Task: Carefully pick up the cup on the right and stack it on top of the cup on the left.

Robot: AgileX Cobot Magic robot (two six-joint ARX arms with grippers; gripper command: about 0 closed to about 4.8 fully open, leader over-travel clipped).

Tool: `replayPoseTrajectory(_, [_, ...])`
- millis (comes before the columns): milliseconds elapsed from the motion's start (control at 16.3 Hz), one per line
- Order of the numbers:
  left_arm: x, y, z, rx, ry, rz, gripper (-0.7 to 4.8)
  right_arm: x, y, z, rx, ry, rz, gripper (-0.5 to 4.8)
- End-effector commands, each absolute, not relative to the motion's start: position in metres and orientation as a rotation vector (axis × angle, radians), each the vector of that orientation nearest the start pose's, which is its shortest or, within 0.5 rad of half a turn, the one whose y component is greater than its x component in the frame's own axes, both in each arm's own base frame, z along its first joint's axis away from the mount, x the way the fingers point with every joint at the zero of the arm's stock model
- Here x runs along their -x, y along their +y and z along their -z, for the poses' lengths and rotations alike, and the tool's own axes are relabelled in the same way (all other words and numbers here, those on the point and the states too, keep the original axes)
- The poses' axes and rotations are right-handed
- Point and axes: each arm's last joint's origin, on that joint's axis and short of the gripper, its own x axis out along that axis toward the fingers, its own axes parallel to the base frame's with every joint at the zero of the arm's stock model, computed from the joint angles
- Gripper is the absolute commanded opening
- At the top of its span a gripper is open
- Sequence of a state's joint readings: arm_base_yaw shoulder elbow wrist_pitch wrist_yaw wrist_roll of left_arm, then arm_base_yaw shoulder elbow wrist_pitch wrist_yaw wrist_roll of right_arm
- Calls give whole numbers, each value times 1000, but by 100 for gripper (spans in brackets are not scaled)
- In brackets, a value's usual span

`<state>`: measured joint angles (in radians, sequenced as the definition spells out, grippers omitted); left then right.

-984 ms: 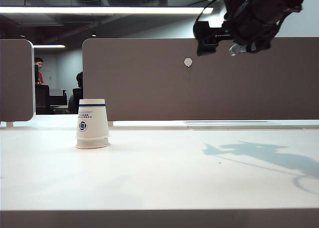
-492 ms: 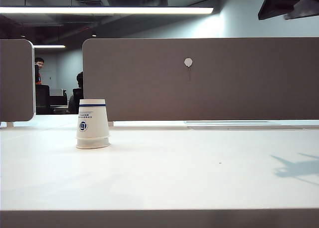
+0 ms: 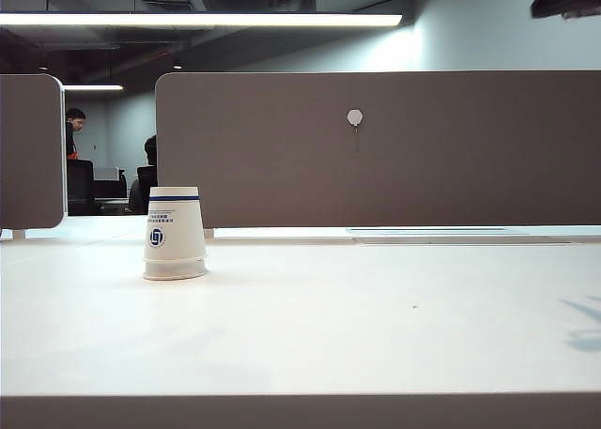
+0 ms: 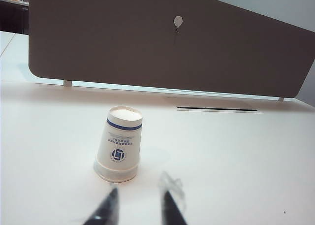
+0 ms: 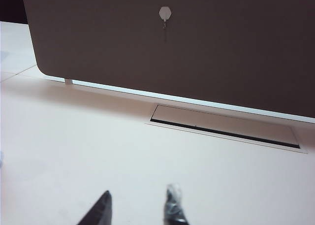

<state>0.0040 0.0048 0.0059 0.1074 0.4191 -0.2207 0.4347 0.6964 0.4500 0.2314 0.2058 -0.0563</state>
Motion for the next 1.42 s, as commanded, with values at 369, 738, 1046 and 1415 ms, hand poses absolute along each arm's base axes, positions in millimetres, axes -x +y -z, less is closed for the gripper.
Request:
replayPoseTrajectory(369, [-93,-12,-180,191,-58,430,51,-129,53,-275,60,4,-227,91])
replayPoseTrajectory(738, [-92,-11,-185,192,-57,405,46,-112,46,-274,52,-18,-226,80])
replayPoseTrajectory(1046, [-93,-10,-185,195,-61,362,15,-96,38,-275,46,-38,-218,57])
replayPoseTrajectory(1415, [-94,-8,-181,199,-26,290,15,-80,30,-275,40,-52,-197,47])
